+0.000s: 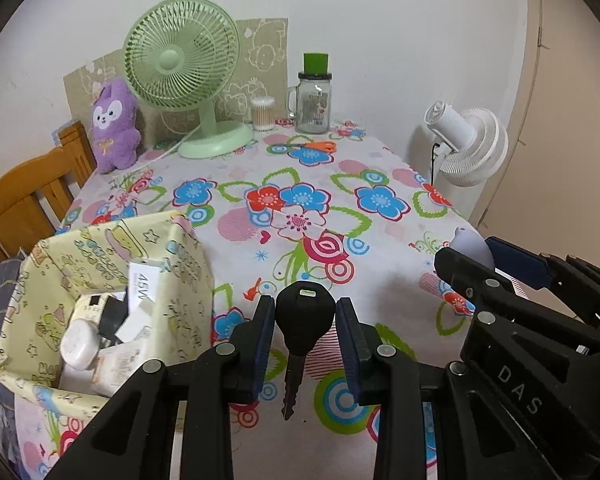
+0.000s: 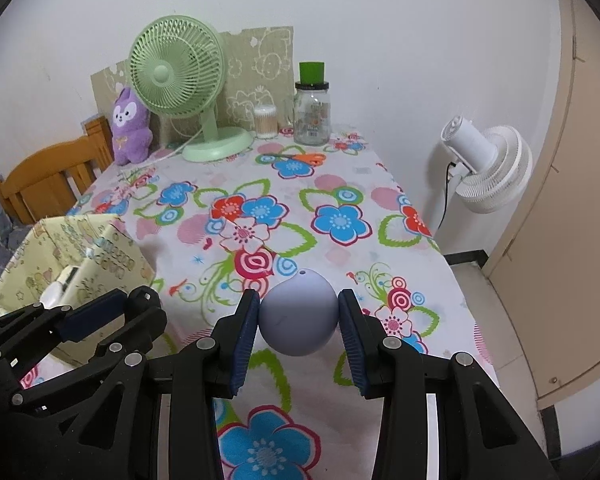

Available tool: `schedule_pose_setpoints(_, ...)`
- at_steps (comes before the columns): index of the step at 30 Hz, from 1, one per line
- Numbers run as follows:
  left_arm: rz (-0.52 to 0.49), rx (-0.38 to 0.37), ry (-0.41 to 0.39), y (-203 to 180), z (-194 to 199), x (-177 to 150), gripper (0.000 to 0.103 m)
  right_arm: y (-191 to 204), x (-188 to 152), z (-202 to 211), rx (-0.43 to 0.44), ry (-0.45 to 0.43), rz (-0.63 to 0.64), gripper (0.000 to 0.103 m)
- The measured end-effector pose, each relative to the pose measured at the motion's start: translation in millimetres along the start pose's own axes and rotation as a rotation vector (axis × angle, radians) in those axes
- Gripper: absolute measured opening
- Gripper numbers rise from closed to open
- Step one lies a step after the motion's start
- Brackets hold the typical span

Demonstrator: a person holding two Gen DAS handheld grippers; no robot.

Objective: Organize rigid objects
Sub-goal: 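Lift and carry the key fob and lavender egg over the yellow box with both tools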

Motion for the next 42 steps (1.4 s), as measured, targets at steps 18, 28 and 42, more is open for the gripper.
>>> schedule_pose_setpoints(18,-0.011,-0.006,-0.027,10,28,6,0.031,25,17,26,0.019,-0.010,-0.005,0.043)
schedule_pose_setpoints(28,0.004,0.012,-0.042,32,32,19,0.031,49,34,27,0.049,-0.026,0.010,0.043)
schedule_pose_setpoints(42,0.037,0.045,-0.051,73,34,34,0.031,89,59,18,0.097,-0.037,0.046,0.043)
Point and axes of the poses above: each gripper's, at about its wrist camera, not at the fingertips, and z roughly against the way its jaws point, y to its left, x to its top, the point moved 4 cm from there along -z, roughly the way its jaws point, and after that the axes turned 13 degrees about z, right-handed, at the moved point
